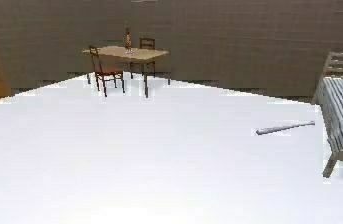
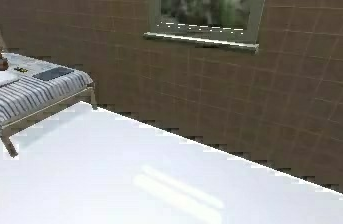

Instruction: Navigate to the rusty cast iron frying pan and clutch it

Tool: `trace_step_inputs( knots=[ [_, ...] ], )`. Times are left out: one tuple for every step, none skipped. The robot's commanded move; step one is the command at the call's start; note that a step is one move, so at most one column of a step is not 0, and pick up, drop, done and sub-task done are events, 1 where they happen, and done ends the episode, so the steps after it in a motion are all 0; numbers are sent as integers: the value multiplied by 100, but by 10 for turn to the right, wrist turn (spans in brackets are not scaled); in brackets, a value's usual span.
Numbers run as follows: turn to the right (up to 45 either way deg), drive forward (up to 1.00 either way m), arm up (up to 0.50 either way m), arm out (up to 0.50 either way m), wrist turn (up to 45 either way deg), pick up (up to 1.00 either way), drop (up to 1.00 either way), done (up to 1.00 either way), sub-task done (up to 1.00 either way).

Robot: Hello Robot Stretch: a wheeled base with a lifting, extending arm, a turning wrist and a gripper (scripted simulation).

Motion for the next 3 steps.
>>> trace_step_inputs(
  knots=[
    [-420,0,0,0,0,0,0,0,0],
    [0,100,0,0,0,0,0,0,0],
    [-30,0,0,0,0,0,0,0,0]
  ],
)
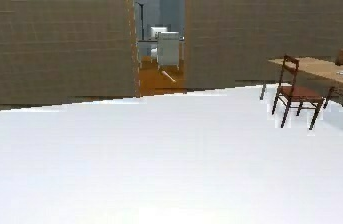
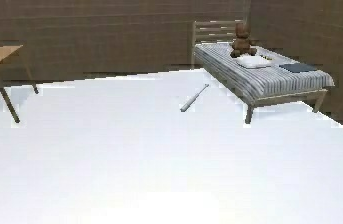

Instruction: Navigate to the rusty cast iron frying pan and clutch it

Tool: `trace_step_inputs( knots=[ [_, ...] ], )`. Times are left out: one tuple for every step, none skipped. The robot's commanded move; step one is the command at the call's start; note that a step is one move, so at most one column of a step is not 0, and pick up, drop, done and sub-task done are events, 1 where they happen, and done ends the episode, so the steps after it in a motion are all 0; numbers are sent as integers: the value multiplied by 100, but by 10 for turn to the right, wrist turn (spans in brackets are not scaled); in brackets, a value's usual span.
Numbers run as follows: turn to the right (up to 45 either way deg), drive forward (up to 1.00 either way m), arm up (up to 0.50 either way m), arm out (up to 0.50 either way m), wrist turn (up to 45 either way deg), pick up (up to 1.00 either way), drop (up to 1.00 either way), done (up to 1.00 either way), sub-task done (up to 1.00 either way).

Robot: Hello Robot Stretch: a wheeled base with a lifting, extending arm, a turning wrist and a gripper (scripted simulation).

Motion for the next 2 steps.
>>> trace_step_inputs(
  knots=[
    [0,100,0,0,0,0,0,0,0],
    [0,100,0,0,0,0,0,0,0]
  ],
)
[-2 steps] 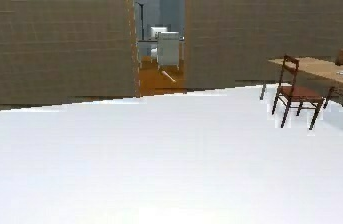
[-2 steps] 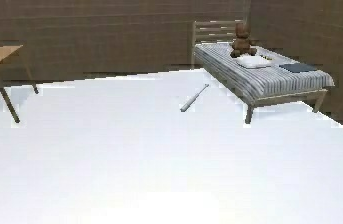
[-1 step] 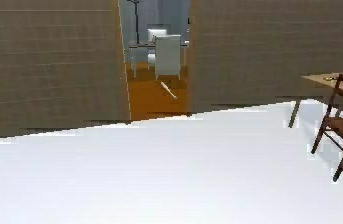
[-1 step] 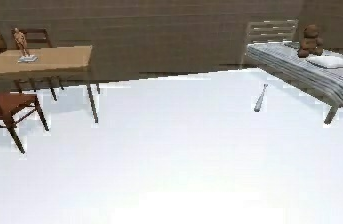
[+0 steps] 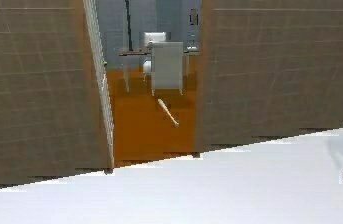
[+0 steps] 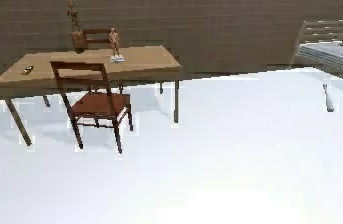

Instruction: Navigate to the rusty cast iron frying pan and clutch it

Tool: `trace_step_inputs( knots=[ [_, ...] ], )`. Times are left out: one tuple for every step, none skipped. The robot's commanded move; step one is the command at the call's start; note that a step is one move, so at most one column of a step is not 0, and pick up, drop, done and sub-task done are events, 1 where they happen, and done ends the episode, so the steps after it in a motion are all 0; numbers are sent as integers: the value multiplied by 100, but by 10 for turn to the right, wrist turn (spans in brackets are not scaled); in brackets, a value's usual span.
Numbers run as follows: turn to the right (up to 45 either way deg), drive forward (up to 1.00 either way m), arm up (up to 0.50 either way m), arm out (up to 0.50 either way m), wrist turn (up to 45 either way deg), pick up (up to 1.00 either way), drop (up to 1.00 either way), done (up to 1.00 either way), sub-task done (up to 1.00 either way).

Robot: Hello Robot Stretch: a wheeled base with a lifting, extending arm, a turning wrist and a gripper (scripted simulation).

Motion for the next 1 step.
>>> trace_step_inputs(
  knots=[
    [0,100,0,0,0,0,0,0,0]
  ],
)
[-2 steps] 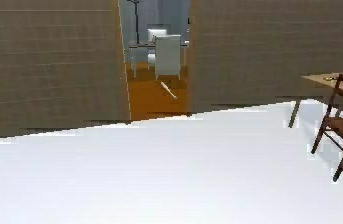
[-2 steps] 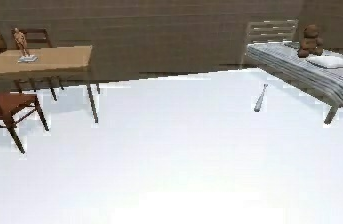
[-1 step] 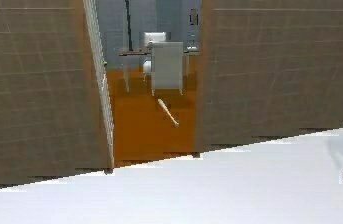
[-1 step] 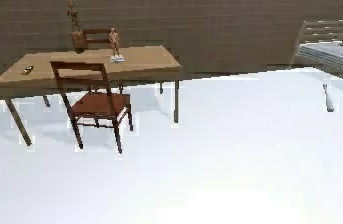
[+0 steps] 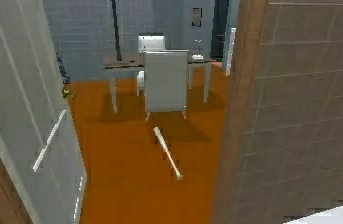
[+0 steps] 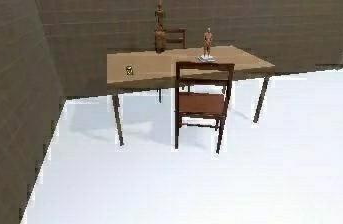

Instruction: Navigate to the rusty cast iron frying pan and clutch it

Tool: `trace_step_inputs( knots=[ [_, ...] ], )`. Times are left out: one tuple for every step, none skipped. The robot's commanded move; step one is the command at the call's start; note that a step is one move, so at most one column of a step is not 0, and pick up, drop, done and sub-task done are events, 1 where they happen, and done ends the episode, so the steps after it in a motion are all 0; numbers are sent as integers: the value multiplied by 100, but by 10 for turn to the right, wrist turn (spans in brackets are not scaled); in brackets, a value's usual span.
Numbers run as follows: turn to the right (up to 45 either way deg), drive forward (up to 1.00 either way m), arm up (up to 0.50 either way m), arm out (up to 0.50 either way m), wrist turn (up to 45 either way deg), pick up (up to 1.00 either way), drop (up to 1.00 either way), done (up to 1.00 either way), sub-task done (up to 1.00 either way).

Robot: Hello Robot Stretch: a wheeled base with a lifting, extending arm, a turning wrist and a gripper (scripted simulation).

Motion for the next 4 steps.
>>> trace_step_inputs(
  knots=[
    [0,95,0,0,0,0,0,0,0],
    [270,0,0,0,0,0,0,0,0],
    [0,45,0,0,0,0,0,0,0],
    [0,100,0,0,0,0,0,0,0]
  ],
)
